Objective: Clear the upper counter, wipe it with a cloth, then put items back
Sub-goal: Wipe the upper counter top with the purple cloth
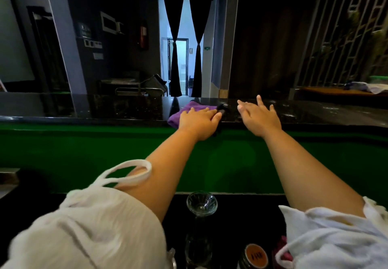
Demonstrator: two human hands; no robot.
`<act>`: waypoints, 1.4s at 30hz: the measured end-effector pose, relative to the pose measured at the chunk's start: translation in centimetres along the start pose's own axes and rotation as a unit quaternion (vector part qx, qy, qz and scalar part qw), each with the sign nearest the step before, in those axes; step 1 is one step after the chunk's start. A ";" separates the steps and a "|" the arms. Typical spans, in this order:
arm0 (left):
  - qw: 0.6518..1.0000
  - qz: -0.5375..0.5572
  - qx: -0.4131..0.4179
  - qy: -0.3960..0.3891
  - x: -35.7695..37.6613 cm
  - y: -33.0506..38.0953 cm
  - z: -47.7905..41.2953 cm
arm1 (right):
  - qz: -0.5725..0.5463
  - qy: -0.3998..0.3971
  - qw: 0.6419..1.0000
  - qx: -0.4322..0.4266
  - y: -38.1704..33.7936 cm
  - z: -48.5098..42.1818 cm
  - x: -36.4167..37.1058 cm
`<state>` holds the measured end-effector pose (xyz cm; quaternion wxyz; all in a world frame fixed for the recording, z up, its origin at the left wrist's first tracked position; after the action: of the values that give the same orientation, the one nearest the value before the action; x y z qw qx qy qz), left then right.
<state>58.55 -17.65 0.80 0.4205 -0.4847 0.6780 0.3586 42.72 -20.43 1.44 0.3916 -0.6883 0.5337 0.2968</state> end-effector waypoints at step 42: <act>0.998 -0.004 -0.037 0.049 0.5 4.0 0.0 | -0.046 -0.057 0.995 -0.061 4.8 -0.6 -1.0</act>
<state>54.58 -16.74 0.69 0.3698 -0.5200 0.6820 0.3573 37.84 -21.02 1.46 0.3913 -0.7167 0.4595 0.3494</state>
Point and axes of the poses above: each hand's wrist, its own z-axis away from the middle knuckle, its own x-axis out of the palm, y = z × x, the point moved 10 cm from there along -z, towards the middle knuckle, and after that the axes turned 6 degrees about y, right-handed, at the moved point
